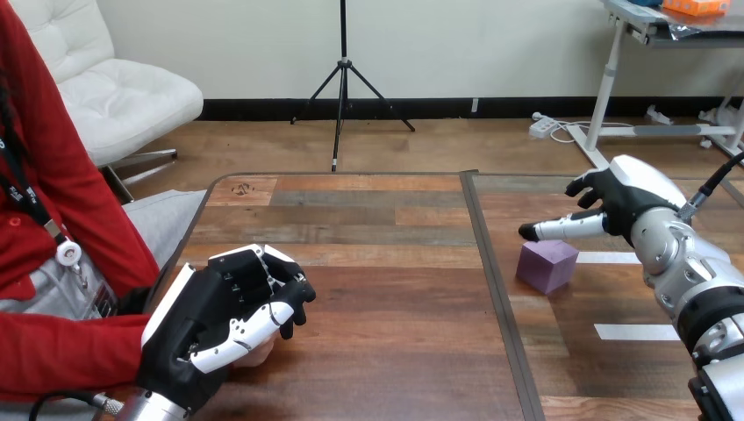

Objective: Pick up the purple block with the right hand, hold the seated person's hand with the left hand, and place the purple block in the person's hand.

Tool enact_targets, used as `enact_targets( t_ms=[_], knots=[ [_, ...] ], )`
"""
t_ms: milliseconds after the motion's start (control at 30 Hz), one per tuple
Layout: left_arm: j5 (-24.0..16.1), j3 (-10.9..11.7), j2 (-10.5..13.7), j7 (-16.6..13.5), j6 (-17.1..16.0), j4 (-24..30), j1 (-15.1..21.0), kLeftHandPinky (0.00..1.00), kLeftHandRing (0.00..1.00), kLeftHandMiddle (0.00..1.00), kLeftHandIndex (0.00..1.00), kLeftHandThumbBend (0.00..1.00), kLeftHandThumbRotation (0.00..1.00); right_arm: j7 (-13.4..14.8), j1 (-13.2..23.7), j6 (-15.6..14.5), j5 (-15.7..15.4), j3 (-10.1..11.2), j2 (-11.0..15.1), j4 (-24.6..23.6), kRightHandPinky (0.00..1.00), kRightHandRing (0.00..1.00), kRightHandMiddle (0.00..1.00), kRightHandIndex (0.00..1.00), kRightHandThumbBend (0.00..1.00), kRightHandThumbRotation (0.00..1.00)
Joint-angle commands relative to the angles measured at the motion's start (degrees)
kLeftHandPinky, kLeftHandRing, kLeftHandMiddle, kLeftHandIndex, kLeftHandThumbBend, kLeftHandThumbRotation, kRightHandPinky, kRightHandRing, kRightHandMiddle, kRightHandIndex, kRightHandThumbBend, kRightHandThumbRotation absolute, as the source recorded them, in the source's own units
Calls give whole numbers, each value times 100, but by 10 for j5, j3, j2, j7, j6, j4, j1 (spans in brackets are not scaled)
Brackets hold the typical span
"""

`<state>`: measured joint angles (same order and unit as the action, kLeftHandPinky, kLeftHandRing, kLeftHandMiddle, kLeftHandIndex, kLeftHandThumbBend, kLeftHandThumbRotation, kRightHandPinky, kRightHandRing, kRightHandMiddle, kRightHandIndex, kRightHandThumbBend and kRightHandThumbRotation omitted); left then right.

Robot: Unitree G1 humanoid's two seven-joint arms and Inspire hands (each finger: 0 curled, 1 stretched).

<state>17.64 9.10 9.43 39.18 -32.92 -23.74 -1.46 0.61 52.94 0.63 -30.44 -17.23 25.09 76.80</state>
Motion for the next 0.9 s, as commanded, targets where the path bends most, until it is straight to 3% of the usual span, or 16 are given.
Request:
enact_targets(
  t_ms=[0,867],
  knots=[
    [10,-4,8,4,-10,32,21,24,37,49,46,50,30,-9,52,-12,-2,-5,-7,-6,74,87,88,90,100,50],
    [12,-4,7,0,-2,67,-3,24,37,50,46,55,33,-21,26,-39,-6,-14,-41,3,80,91,94,95,100,50]
  ],
)
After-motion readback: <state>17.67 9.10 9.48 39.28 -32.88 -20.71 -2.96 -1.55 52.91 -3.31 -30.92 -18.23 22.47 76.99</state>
